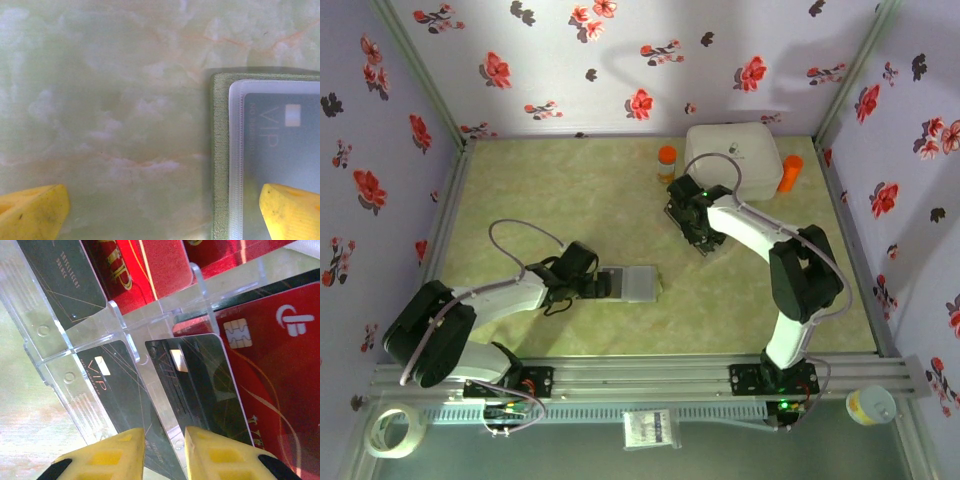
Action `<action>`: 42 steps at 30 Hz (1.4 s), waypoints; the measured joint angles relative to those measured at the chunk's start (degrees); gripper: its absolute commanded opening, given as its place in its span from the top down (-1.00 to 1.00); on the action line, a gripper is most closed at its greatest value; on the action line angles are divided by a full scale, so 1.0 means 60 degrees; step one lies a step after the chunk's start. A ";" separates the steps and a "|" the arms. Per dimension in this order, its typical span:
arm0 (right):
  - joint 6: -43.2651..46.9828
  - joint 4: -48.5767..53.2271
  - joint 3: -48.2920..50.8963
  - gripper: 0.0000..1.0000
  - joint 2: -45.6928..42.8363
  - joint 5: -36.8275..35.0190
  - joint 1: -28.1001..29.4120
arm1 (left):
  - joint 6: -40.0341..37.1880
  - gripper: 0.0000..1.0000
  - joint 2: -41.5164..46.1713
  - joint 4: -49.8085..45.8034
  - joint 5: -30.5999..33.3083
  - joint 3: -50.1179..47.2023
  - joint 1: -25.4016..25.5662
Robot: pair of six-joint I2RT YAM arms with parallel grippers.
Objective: Put the credit cards into the card holder
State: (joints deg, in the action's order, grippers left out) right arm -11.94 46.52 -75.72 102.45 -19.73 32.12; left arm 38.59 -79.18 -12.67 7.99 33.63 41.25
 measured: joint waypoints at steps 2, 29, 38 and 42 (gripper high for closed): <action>0.0000 -0.0025 0.0000 0.51 0.0040 0.0069 0.0000 | 0.0000 -0.99 0.0000 0.0000 0.0000 0.0000 0.0000; 0.1173 0.0149 -0.0146 1.00 -0.0382 0.2226 -0.0168 | 0.0000 -1.00 0.0000 0.0000 0.0033 0.0000 0.0029; 0.1435 0.0506 -0.0321 1.00 -0.0831 0.3847 -0.0186 | 0.0000 -1.00 -0.0018 0.0000 0.0069 0.0000 0.0058; 0.1362 0.0481 -0.0321 1.00 -0.1566 0.4379 -0.0186 | 0.0000 -0.99 -0.0018 0.0000 0.0087 0.0004 0.0062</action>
State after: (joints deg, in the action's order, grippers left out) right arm -3.77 49.41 -77.65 93.06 6.55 31.00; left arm 38.59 -79.29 -12.67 8.51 33.65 41.63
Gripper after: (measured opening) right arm 0.062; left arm 0.997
